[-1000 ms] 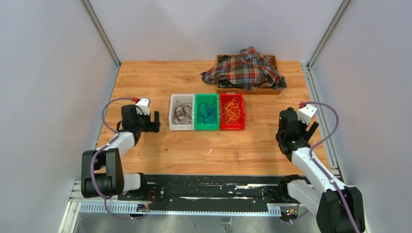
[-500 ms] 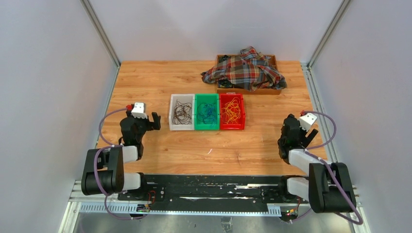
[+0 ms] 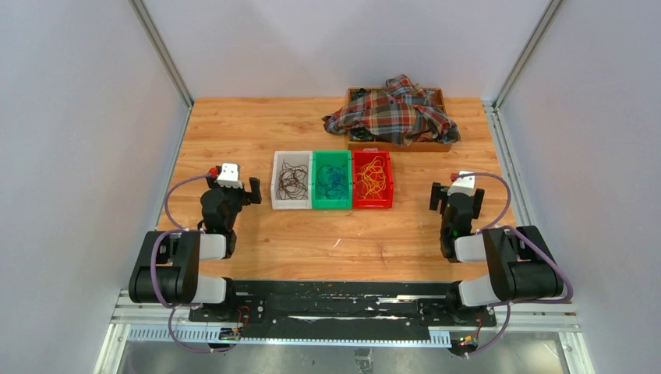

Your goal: Untangle the cables

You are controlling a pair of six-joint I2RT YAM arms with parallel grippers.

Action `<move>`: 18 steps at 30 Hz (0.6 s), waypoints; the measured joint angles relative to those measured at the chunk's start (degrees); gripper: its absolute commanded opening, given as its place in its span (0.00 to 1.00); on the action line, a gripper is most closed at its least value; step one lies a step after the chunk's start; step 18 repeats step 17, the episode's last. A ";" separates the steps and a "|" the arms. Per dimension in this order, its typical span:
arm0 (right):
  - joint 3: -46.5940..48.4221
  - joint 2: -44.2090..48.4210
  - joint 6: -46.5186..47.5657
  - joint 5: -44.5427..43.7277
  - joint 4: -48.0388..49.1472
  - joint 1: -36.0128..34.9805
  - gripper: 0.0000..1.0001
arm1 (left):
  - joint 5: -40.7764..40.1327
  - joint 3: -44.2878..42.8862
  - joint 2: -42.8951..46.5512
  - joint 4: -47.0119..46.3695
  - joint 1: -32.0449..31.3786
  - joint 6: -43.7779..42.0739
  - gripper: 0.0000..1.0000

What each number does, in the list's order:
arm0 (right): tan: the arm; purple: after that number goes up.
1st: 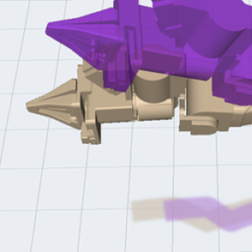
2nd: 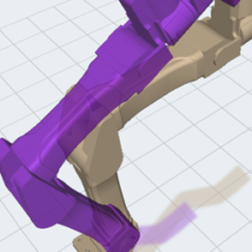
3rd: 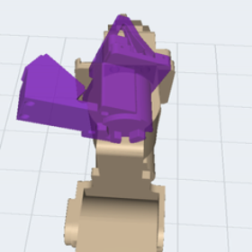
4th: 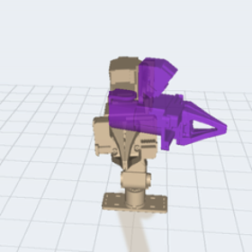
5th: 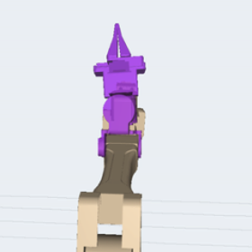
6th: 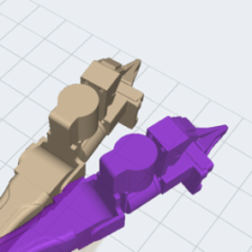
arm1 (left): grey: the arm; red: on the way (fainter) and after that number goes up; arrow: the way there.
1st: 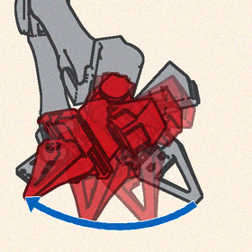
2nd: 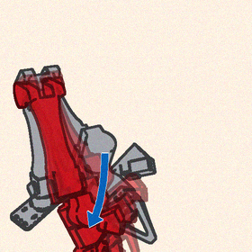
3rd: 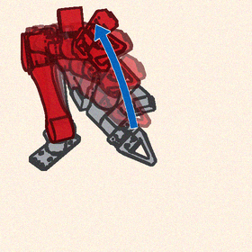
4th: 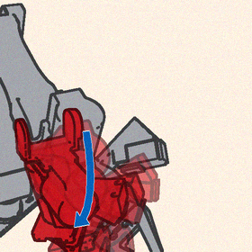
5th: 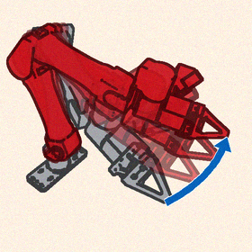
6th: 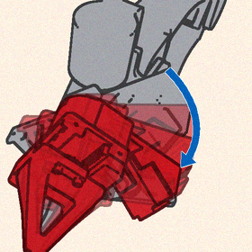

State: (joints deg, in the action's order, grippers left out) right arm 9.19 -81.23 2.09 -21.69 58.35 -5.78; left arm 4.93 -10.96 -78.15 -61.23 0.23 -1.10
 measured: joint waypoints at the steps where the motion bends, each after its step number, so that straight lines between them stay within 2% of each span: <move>1: 0.90 0.00 0.37 0.07 0.55 0.04 0.91 | -0.22 0.07 0.00 0.09 -0.02 0.00 0.98; 4: 1.53 -0.22 1.27 0.26 3.39 0.04 0.92 | -0.68 0.09 0.00 0.55 -0.04 -0.02 0.98; 18: 1.53 -0.44 2.16 0.70 3.52 0.04 0.93 | -1.22 0.09 -0.02 0.55 -0.04 -0.02 0.98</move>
